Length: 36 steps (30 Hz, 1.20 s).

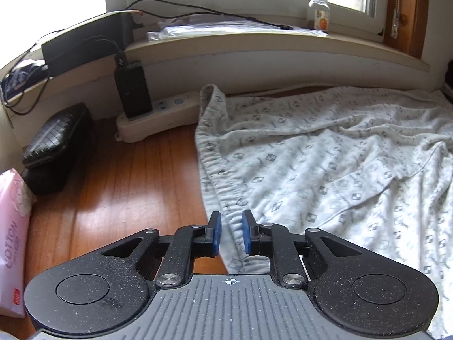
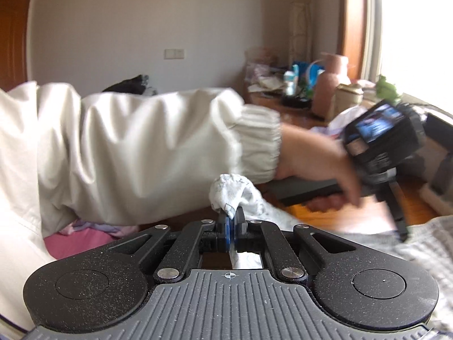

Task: Fold clothes
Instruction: 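Lift the held sheet with the right gripper, lay it down and open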

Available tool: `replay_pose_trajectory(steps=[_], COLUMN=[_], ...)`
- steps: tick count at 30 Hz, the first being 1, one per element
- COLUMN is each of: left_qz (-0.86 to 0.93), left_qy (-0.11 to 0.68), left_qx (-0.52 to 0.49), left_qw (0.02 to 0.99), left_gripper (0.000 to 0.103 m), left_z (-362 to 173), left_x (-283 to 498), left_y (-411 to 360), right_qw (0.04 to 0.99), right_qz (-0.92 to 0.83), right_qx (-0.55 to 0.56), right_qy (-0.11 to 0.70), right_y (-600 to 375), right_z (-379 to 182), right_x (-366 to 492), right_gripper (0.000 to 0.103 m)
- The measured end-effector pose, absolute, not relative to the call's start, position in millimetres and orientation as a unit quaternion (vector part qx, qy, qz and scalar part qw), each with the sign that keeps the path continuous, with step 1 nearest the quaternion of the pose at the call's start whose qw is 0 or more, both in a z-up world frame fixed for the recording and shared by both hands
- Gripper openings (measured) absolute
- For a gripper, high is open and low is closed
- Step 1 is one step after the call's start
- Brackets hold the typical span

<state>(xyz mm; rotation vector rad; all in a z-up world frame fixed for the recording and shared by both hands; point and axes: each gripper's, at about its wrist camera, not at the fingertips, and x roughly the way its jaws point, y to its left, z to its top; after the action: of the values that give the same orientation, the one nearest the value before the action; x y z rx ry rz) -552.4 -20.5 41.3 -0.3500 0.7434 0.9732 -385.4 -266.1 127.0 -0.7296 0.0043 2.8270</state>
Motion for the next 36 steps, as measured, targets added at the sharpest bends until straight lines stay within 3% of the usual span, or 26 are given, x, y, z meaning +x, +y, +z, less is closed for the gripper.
replay_pose_trajectory(steps=[11, 17, 29, 32, 36], left_qz=[0.507, 0.544, 0.529, 0.514, 0.495], left_qy=[0.349, 0.303, 0.218, 0.211, 0.206], left_qx=[-0.156, -0.173, -0.201, -0.210, -0.218], left_qw=[0.773, 0.763, 0.795, 0.805, 0.816], left_gripper=[0.019, 0.019, 0.018, 0.019, 0.027], left_z=[46, 60, 78, 76, 70], left_x=[-558, -587, -606, -599, -588], left_y=[-14, -12, -19, -20, -18], right_qw=[0.194, 0.260, 0.359, 0.358, 0.367], right_qz=[0.947, 0.917, 0.811, 0.802, 0.802], right_qx=[-0.251, -0.285, -0.361, -0.360, -0.362], right_qy=[-0.044, -0.108, -0.288, -0.313, -0.300], right_y=[-210, -163, -9, 15, 50], right_z=[155, 159, 125, 115, 92], right_x=[-342, -328, -346, -358, -368], right_gripper=[0.004, 0.004, 0.004, 0.004, 0.004])
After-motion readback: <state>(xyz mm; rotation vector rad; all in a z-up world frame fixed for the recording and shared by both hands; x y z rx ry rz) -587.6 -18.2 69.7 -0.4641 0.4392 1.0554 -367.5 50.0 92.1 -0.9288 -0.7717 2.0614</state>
